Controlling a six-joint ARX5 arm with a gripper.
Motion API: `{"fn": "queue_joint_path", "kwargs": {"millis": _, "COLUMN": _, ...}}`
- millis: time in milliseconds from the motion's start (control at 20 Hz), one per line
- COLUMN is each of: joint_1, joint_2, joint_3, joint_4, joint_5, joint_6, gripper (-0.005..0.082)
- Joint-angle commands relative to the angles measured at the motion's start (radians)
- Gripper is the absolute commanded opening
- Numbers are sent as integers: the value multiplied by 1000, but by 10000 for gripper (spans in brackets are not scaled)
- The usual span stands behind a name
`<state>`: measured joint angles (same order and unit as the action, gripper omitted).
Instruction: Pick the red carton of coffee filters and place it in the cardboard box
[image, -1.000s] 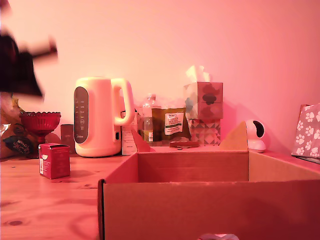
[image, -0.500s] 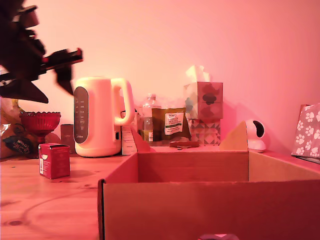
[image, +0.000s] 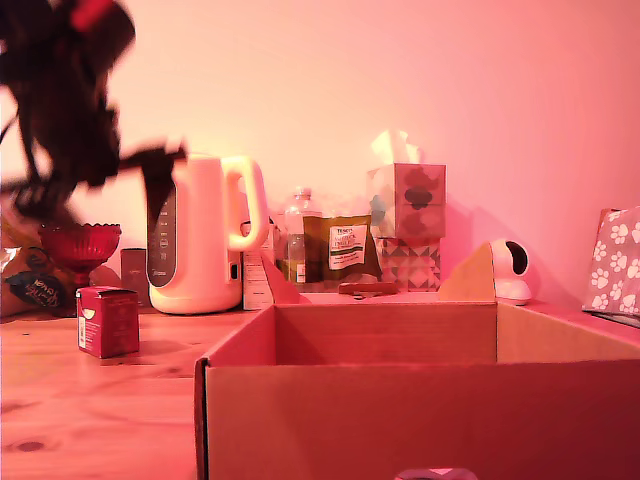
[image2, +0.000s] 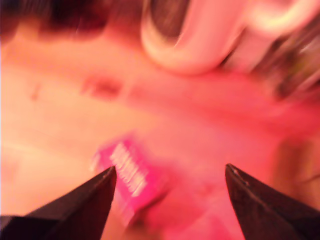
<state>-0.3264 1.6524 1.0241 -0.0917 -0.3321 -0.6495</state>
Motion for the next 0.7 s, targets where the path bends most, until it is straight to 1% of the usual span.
{"fn": "queue_joint_path", "kwargs": {"millis": 0, "joint_1": 4, "joint_2": 19, "joint_3": -14, "joint_4": -6, "joint_5": -2, "joint_6": -32, "gripper": 634}}
{"fn": "queue_joint_path", "kwargs": {"millis": 200, "joint_1": 5, "joint_2": 38, "joint_3": -14, "joint_4": 32, "joint_5": -2, "joint_6": -33, "gripper": 634}}
{"fn": "queue_joint_path", "kwargs": {"millis": 300, "joint_1": 13, "joint_2": 64, "joint_3": -14, "joint_4": 48, "joint_5": 4, "joint_6": -50, "gripper": 634}}
{"fn": "queue_joint_path", "kwargs": {"millis": 450, "joint_1": 26, "joint_2": 119, "joint_3": -12, "joint_4": 87, "joint_5": 8, "joint_6": -58, "gripper": 634}}
{"fn": "queue_joint_path", "kwargs": {"millis": 650, "joint_1": 48, "joint_2": 175, "joint_3": -11, "joint_4": 113, "joint_5": 32, "joint_6": -58, "gripper": 633}}
